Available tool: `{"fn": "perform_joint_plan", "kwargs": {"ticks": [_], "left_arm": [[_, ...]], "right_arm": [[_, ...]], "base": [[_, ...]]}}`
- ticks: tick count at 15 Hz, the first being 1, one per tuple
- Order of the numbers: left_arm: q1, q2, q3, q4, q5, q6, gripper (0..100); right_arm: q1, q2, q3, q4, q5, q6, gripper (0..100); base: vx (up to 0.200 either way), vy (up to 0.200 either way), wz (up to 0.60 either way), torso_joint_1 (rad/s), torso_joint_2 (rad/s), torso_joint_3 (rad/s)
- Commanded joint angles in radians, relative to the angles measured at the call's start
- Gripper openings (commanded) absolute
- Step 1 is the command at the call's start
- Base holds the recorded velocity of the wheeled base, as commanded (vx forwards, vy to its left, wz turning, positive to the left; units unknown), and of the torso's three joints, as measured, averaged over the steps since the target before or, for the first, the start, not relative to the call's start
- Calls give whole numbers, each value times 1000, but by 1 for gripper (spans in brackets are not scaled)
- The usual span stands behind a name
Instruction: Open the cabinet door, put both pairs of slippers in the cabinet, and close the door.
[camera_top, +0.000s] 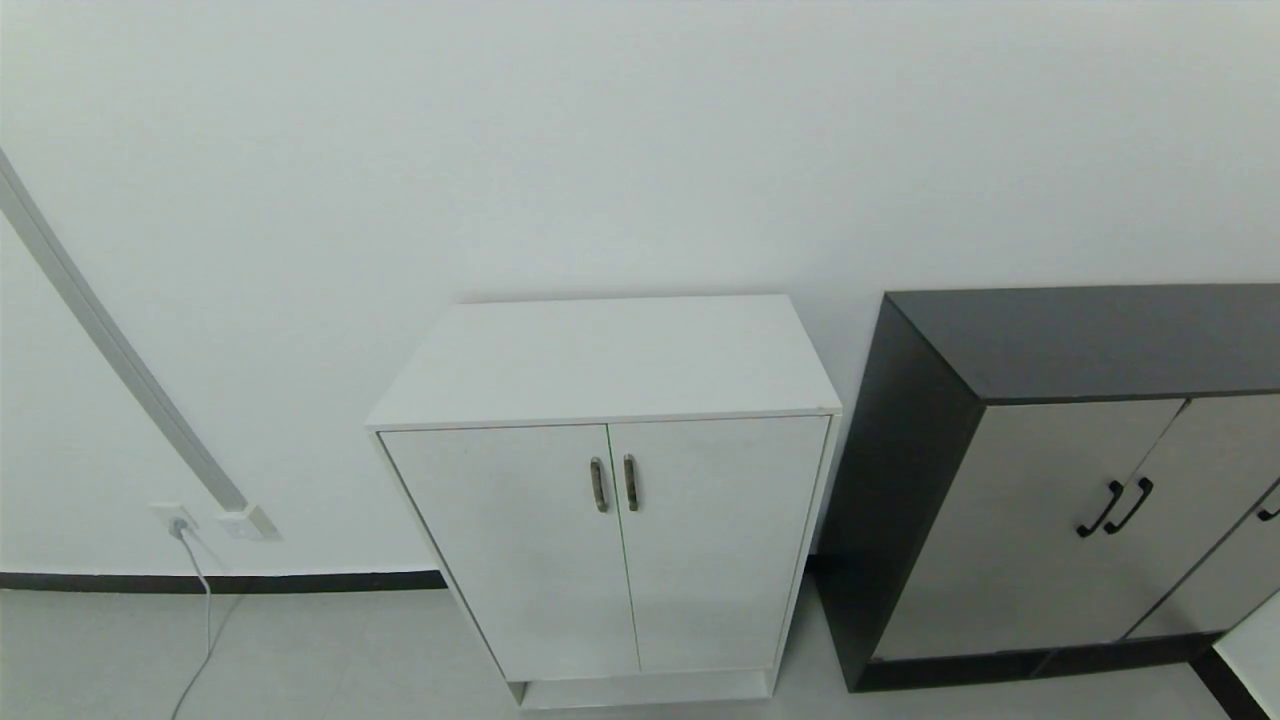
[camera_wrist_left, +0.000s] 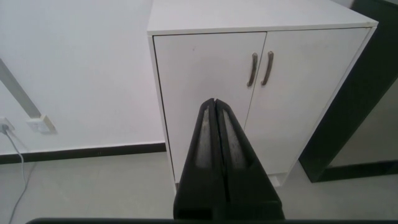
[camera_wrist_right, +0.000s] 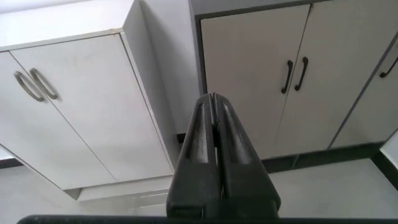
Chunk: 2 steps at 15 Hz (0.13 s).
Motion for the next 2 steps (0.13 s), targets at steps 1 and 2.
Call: {"fn": "perform_joint_plan", "kwargs": {"ticks": [1, 2], "left_arm": [[0, 1, -1, 0, 0, 0, 0], [0, 1, -1, 0, 0, 0, 0]], "right_arm": [[0, 0, 0, 1, 0, -1, 0], [0, 0, 0, -1, 0, -1, 0]], "base": [[0, 0, 0, 0, 0, 0], [0, 0, 0, 0, 0, 0]]}}
